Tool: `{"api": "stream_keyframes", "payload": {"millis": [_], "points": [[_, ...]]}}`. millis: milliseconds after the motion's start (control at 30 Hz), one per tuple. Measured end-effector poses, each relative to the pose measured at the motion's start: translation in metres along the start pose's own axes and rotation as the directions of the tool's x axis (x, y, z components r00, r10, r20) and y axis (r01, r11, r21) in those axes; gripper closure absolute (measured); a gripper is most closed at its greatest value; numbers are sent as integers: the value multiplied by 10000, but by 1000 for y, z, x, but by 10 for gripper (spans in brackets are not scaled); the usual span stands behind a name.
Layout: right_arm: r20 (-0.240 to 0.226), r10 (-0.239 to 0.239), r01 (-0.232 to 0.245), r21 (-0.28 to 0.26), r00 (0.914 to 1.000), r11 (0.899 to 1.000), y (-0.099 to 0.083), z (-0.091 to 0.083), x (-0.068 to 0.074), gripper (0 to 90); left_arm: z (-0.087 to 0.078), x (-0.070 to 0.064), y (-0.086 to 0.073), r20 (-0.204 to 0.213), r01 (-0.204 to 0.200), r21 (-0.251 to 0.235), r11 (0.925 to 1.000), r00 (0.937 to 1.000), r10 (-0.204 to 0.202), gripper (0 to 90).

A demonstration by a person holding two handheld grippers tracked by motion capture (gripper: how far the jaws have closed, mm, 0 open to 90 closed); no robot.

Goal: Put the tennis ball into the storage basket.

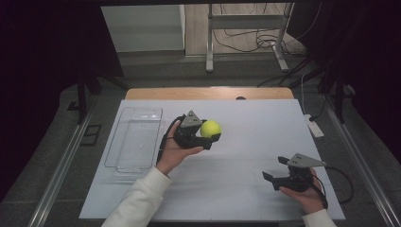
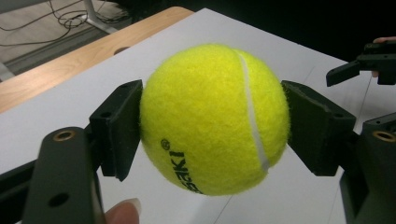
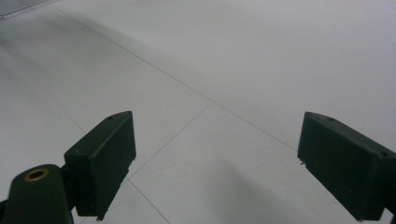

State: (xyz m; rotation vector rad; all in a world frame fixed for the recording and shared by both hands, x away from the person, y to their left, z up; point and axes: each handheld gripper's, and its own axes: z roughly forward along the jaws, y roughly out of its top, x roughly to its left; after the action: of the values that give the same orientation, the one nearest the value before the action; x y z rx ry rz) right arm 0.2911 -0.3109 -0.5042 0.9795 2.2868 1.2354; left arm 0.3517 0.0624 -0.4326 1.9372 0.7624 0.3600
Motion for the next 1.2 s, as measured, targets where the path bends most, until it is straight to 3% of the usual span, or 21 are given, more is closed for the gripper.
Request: {"api": "stream_keyframes", "payload": {"millis": [1200], "points": [[11, -27, 27, -6, 10000, 10000, 0, -1, 0, 119, -24, 21, 3, -644, 394, -527, 9978, 9970, -428, 266]]}}
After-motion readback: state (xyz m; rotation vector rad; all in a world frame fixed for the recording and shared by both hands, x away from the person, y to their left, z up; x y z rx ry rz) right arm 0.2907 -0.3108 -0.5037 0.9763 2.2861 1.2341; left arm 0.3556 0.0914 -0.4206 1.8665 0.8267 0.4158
